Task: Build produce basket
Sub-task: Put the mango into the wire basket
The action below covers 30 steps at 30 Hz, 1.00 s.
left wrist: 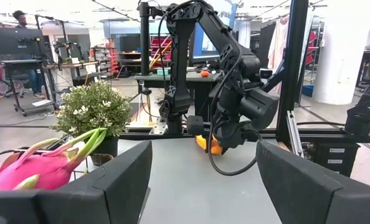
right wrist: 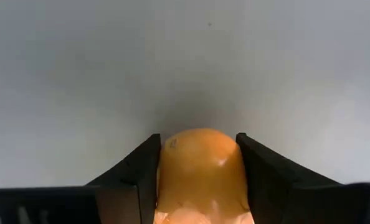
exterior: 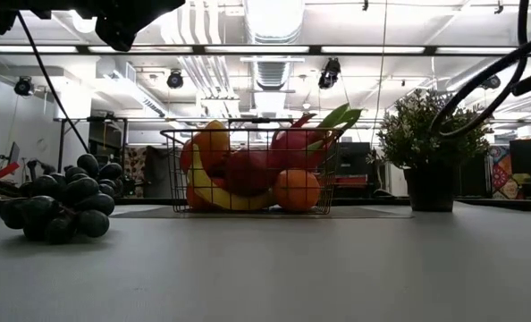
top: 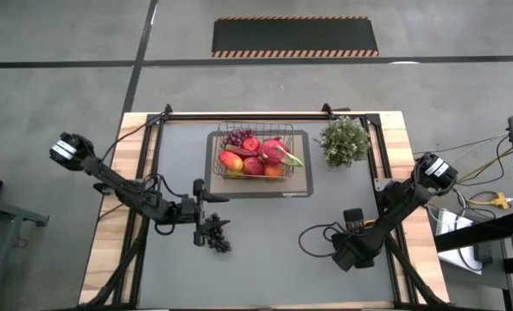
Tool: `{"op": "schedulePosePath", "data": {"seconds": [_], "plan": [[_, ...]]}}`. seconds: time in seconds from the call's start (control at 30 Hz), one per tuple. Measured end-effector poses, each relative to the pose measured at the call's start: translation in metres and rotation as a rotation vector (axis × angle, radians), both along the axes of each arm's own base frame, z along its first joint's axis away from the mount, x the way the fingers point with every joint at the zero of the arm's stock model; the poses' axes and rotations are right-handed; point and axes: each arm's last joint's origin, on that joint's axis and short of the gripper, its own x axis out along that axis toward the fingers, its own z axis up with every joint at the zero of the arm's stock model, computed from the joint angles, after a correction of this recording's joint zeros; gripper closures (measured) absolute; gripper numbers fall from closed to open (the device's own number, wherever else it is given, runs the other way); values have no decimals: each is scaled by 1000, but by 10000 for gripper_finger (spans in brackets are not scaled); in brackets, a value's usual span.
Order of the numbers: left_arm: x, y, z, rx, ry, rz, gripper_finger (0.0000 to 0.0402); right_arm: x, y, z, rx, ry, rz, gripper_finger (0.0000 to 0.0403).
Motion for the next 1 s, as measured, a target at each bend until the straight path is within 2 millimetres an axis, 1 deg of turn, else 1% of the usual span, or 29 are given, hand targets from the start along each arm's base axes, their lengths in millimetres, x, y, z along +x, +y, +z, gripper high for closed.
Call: {"op": "schedulePosePath", "data": {"seconds": [0.17, 0.27, 0.37, 0.43, 0.5, 0.57, 0.63, 0.7, 0.73, 0.77, 0.83, 0.9, 1.0], "plan": [[0, 0, 0, 0, 0, 0, 132, 8, 5, 8, 21, -39, 17, 239], [0, 0, 0, 0, 0, 0, 132, 26, 12, 23, 35, -167, 20, 239], [0, 0, 0, 0, 0, 0, 132, 57, 19, 45, 71, -419, 50, 239], [0, 0, 0, 0, 0, 0, 132, 80, 22, 61, 78, -657, 103, 239], [0, 0, 0, 0, 0, 0, 132, 103, 21, 77, 42, -913, 146, 239], [0, 0, 0, 0, 0, 0, 132, 121, 15, 90, -61, -1155, 163, 240], [0, 0, 0, -3, -1, -1, 132, 135, 2, 97, -234, -1373, 101, 240], [0, 0, 1, -8, -9, -1, 132, 147, -19, 101, -416, -1558, -66, 240], [0, 0, 2, -11, -14, -1, 132, 153, -34, 102, -470, -1654, -177, 240], [0, 0, 2, -14, -19, -1, 132, 158, -50, 104, -489, -1746, -263, 240], [0, 0, 3, -18, -25, -1, 132, 163, -82, 103, -455, -1930, -398, 238], [0, 0, 3, -17, -24, -2, 132, 168, -112, 103, -390, -2070, -459, 234], [0, 0, 3, -17, -25, -1, 132, 178, -156, 98, -367, -2119, -567, 232]]}}
